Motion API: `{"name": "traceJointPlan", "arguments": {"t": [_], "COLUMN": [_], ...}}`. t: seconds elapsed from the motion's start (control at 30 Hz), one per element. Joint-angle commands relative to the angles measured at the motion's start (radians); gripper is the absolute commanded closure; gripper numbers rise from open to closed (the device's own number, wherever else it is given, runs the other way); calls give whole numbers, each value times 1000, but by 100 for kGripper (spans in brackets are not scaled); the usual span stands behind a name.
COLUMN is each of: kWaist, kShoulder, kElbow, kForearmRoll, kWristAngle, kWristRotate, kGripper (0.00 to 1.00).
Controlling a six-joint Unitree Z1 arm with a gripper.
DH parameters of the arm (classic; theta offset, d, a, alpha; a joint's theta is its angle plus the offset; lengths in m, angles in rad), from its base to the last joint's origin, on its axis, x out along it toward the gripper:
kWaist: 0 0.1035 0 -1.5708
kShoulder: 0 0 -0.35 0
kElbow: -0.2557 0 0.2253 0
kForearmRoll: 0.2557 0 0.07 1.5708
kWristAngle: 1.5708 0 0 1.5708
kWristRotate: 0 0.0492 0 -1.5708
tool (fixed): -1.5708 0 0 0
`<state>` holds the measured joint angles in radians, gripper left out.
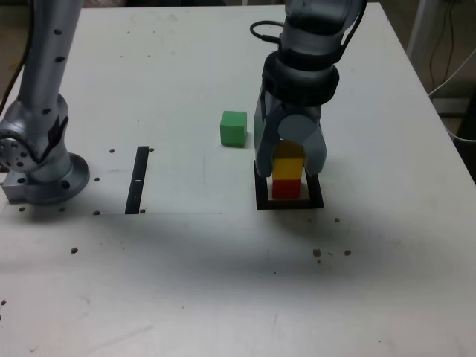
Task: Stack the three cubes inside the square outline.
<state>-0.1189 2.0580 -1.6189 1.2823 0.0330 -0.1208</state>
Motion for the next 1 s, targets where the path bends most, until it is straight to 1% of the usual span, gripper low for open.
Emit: {"name": "traceJointPlan", "arguments": {"t": [0.0, 0.6, 0.73, 0.8, 0.87, 0.93, 0.97], "kWaist": [3, 10, 10, 10, 10, 10, 10], "kShoulder": [7, -1, -1, -1, -2, -3, -3], "kElbow": [5, 13, 14, 15, 16, 16, 17], "kForearmRoll": [-6, -13, -19, -20, -21, -21, -20], "kWristAngle": [-5, 2, 3, 4, 6, 7, 8], "kWristRotate": [3, 18, 18, 18, 19, 19, 19], "kGripper": [68, 67, 65, 62, 56, 47, 41]}}
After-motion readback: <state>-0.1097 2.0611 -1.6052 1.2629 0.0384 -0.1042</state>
